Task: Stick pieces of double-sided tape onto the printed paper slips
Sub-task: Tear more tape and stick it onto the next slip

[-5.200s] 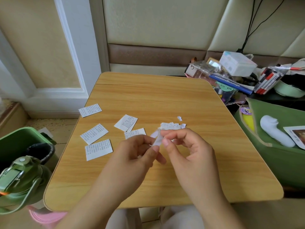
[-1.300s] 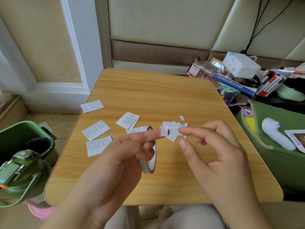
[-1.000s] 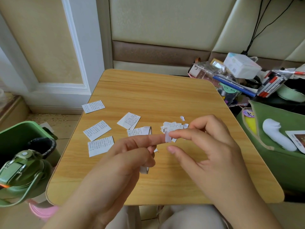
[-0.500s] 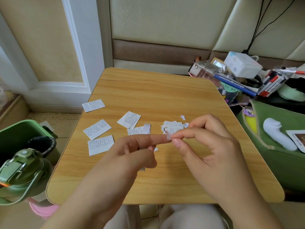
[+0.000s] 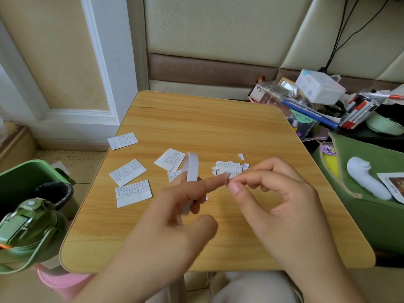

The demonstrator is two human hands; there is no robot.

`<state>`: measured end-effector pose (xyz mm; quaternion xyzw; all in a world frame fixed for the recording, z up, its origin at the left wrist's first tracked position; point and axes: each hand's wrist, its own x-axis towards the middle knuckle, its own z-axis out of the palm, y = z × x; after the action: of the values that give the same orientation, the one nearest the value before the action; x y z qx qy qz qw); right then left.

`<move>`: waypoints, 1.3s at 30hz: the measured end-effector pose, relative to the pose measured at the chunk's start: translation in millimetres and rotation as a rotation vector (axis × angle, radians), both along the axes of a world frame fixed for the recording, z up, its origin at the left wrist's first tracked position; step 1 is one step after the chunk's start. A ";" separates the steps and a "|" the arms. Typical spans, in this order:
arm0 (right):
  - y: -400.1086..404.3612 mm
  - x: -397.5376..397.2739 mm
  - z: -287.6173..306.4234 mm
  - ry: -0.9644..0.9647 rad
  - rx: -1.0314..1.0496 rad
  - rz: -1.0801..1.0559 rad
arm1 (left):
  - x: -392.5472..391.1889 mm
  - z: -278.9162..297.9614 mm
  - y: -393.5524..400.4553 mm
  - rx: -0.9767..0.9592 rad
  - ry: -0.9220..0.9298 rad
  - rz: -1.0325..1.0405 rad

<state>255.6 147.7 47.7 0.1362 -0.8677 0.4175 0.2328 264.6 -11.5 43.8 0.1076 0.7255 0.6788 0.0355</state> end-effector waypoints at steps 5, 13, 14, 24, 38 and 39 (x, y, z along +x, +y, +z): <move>-7.1 1.6 1.0 -0.019 -0.051 -0.071 | 2.9 -7.6 2.9 -0.216 0.209 0.029; -5.2 2.6 1.8 -0.088 -0.105 -0.024 | 3.5 -3.6 2.6 -0.152 0.192 0.026; -4.5 2.6 2.0 -0.105 -0.120 -0.009 | 3.5 -2.7 2.0 -0.127 0.174 0.023; -3.4 3.9 2.2 -0.094 -0.154 0.012 | 4.9 0.6 0.0 -0.022 0.093 -0.031; -7.3 6.7 4.8 0.006 0.001 -0.127 | 7.0 -13.0 5.3 -0.514 0.467 0.091; -7.5 6.9 5.0 0.007 0.006 -0.126 | 6.8 -12.6 5.3 -0.498 0.452 0.094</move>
<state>262.4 140.2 52.7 0.0835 -0.8749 0.3991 0.2612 271.3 -6.2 31.2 0.2098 0.8627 0.4407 -0.1325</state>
